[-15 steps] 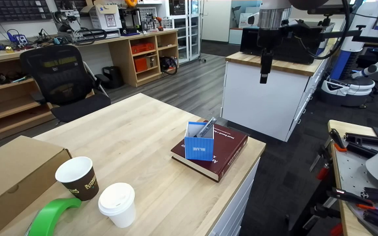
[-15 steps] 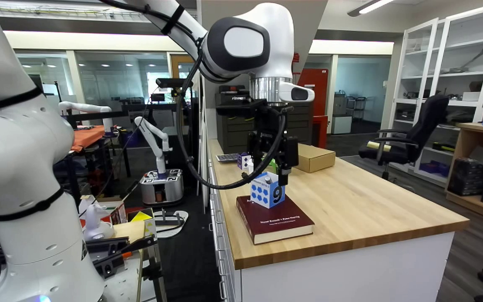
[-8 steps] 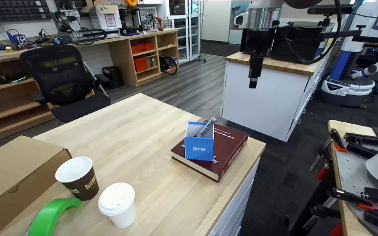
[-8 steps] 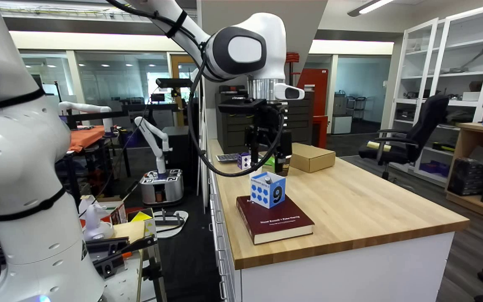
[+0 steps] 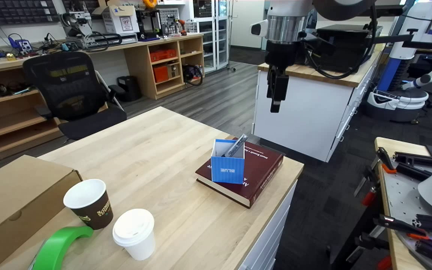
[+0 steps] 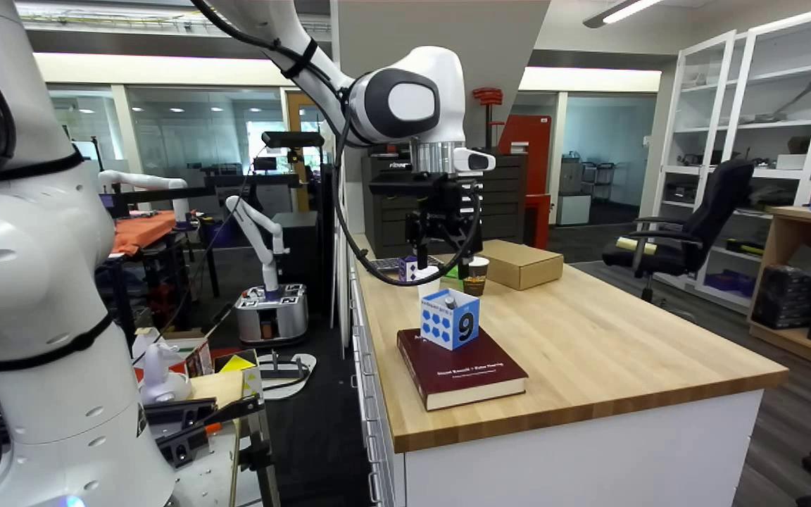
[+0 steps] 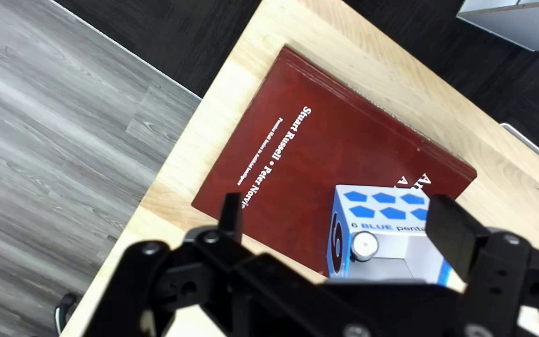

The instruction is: Take the marker out of the box and place it on the book

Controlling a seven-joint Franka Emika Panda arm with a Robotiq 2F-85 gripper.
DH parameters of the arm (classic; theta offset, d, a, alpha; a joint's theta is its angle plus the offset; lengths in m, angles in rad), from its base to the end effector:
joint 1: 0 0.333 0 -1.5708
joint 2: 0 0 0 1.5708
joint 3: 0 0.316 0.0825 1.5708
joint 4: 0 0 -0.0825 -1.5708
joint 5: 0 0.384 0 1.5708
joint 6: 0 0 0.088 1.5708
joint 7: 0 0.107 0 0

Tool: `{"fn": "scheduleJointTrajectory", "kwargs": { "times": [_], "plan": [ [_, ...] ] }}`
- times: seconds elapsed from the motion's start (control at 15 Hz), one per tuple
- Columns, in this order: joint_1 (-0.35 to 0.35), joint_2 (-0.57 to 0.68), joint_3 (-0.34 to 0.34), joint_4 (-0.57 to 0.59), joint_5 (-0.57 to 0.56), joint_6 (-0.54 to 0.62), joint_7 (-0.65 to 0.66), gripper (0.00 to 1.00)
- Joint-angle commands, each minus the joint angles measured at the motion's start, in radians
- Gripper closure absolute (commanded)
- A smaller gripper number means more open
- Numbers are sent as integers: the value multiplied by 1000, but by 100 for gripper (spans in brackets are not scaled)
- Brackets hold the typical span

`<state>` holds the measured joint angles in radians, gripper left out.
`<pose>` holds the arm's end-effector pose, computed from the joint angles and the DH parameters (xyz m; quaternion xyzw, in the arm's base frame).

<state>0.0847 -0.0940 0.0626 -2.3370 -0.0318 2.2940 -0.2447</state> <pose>0.4924 0.0725 0.3783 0.9784 0.2046 0.0246 0.0163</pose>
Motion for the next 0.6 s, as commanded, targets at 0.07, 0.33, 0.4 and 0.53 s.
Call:
{"fn": "scheduleJointTrajectory", "kwargs": {
  "times": [0.07, 0.33, 0.4, 0.53],
  "plan": [
    [-1, 2, 0, 2, 0, -3, 0, 0],
    [-2, 2, -2, 2, 0, -3, 0, 0],
    [-6, 5, -7, -6, 6, 17, 0, 0],
    [-9, 26, -11, -6, 12, 50, -8, 0]
  ]
}}
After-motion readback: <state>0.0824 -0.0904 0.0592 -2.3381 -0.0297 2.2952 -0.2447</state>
